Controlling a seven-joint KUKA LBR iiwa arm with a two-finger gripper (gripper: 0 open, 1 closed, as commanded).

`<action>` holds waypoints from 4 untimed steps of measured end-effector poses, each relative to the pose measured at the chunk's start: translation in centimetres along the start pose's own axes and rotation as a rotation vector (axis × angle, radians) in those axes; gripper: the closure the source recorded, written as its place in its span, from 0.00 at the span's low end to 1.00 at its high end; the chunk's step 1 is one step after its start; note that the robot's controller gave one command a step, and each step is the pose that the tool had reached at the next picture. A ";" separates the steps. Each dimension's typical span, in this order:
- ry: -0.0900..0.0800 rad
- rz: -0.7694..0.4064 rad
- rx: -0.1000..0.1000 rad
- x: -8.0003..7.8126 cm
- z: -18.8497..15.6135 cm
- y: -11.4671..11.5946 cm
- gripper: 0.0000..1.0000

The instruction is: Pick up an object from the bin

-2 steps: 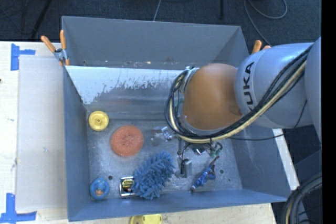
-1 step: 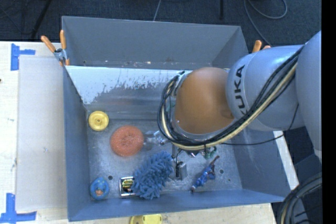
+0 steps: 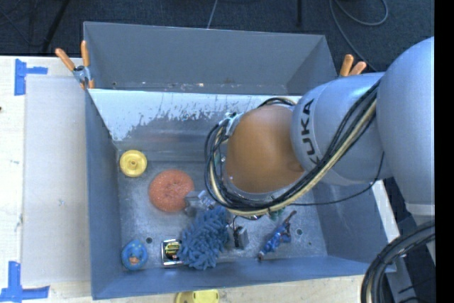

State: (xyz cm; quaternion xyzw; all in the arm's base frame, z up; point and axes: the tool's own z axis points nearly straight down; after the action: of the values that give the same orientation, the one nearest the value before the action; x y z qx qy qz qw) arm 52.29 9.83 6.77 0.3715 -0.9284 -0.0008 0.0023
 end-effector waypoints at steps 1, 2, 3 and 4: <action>-0.002 -0.145 0.001 1.0 -0.2 -1.0 1.00; -0.002 -0.144 0.001 1.0 -0.2 -1.0 1.00; 0.000 -0.144 0.000 1.1 -0.5 -0.9 1.00; 0.000 -0.143 -0.002 1.2 -3.2 -0.8 1.00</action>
Offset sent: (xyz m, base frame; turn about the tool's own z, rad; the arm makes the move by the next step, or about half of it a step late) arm 0.0000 0.0000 0.0000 0.0000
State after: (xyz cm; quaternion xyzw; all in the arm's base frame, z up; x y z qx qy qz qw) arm 52.02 8.42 9.99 0.4367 -0.8996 -0.0016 0.0027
